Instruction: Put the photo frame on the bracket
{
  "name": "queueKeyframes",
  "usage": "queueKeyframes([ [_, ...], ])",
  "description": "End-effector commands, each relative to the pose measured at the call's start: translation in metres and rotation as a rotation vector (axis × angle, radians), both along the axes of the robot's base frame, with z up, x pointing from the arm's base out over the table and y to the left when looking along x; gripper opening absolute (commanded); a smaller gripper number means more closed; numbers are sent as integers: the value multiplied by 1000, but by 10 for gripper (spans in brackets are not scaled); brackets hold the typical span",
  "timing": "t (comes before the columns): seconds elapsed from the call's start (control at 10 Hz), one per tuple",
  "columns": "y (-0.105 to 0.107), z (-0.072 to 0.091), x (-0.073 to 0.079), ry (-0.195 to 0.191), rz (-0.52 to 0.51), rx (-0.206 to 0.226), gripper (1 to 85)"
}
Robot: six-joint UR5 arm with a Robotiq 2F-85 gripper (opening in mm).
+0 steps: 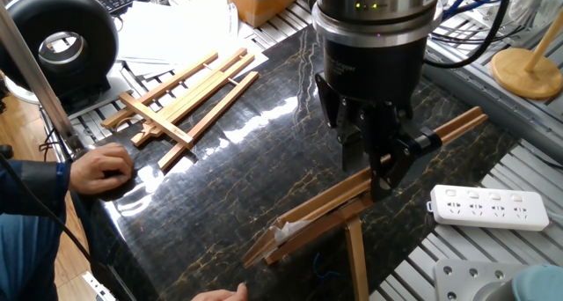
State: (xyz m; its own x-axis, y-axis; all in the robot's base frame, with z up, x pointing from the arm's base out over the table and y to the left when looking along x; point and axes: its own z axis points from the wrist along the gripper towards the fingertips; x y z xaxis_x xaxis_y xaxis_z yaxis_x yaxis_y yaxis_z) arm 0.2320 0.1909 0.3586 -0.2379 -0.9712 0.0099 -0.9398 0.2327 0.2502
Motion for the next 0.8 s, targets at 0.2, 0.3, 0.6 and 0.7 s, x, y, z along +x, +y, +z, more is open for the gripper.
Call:
queueKeyframes([
  [0.2,13,6,-14,54,-27,43,453],
  [0.3,13,6,-14,54,-27,46,453],
  [0.6,13,5,-11,45,-27,45,443],
  [0.7,10,5,-10,40,-23,38,443],
])
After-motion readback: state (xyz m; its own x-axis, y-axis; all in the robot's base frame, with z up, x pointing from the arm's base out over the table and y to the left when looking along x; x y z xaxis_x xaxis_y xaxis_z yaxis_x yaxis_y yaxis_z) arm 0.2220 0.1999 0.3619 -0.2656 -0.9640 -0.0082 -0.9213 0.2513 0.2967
